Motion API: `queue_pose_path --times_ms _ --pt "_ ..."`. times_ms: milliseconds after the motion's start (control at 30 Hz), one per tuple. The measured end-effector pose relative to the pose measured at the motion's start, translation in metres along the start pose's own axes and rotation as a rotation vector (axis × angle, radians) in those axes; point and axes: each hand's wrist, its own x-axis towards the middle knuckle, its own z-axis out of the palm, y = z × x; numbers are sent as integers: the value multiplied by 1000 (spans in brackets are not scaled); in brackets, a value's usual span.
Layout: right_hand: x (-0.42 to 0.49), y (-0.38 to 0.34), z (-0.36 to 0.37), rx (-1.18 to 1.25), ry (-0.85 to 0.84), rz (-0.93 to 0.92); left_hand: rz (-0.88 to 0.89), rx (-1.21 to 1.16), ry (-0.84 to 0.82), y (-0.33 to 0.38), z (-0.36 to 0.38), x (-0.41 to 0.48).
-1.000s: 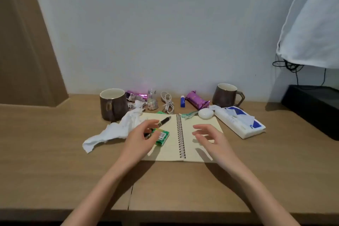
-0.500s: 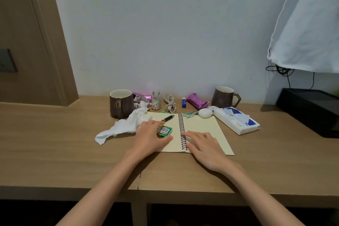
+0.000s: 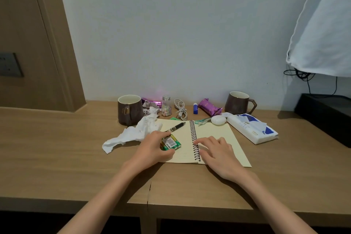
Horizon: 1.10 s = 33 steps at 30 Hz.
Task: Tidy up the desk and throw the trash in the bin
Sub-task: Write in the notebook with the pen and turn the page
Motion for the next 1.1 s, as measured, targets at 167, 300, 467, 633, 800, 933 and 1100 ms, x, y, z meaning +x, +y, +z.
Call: queue_pose_path --times_ms 167,300,467,633,800,933,1100 --pt "7 -5 4 -14 56 13 40 14 67 -21 -18 -12" --pt "9 -7 7 -38 91 16 22 50 133 -46 -36 -31" --pt "9 -7 8 -50 105 21 -25 52 192 -68 -51 -48" --pt "8 -7 9 -51 112 29 -93 57 213 -83 -54 -51" --pt "5 -9 7 -37 107 25 -119 211 203 -80 -52 -50" --pt "2 -9 6 -25 107 17 15 214 363 -45 -45 -38" --pt "-3 -10 6 -13 96 6 118 330 78 -22 -23 9"
